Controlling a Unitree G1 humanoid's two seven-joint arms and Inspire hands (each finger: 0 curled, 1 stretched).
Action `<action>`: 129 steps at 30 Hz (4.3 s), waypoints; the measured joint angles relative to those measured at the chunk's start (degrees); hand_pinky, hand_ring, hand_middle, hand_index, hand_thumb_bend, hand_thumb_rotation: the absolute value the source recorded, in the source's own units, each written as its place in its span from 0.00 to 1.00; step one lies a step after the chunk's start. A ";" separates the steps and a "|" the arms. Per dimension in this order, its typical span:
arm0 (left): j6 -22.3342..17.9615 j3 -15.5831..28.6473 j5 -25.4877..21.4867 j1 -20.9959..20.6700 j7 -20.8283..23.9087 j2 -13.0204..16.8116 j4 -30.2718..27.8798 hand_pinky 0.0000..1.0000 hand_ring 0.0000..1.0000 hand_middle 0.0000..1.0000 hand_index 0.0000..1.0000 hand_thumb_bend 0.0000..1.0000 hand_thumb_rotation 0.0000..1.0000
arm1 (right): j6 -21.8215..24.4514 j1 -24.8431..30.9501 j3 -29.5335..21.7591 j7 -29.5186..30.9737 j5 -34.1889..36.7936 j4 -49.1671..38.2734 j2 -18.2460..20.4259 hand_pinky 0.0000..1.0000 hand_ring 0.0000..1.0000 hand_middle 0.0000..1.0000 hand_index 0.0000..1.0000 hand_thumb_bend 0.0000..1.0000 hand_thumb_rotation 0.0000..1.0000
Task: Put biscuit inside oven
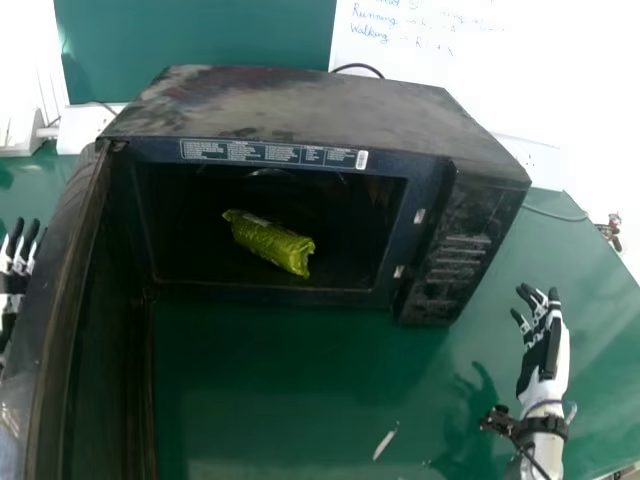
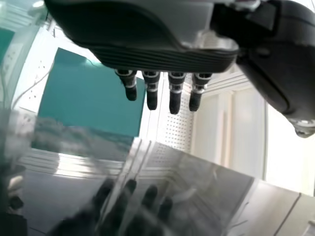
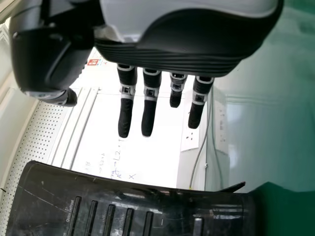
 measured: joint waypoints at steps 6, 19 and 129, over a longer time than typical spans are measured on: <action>-5.44 -2.69 0.51 1.54 -0.25 -1.48 2.22 0.92 1.00 1.00 1.00 0.88 0.89 | -1.12 -0.02 0.00 -0.06 -0.14 0.46 0.00 0.84 0.78 0.76 0.69 0.62 0.53; -14.65 -6.70 2.25 5.90 0.07 -2.05 8.30 0.93 1.00 1.00 1.00 0.88 0.86 | -1.59 -0.03 -0.13 -0.29 -0.21 0.63 -0.22 0.81 0.78 0.75 0.70 0.60 0.53; -9.62 -2.32 63.55 1.91 28.24 13.92 -8.46 0.63 0.78 0.83 0.77 0.91 0.85 | -2.28 -0.25 -0.22 -1.13 -0.31 2.16 -0.13 0.88 0.80 0.76 0.70 0.63 0.56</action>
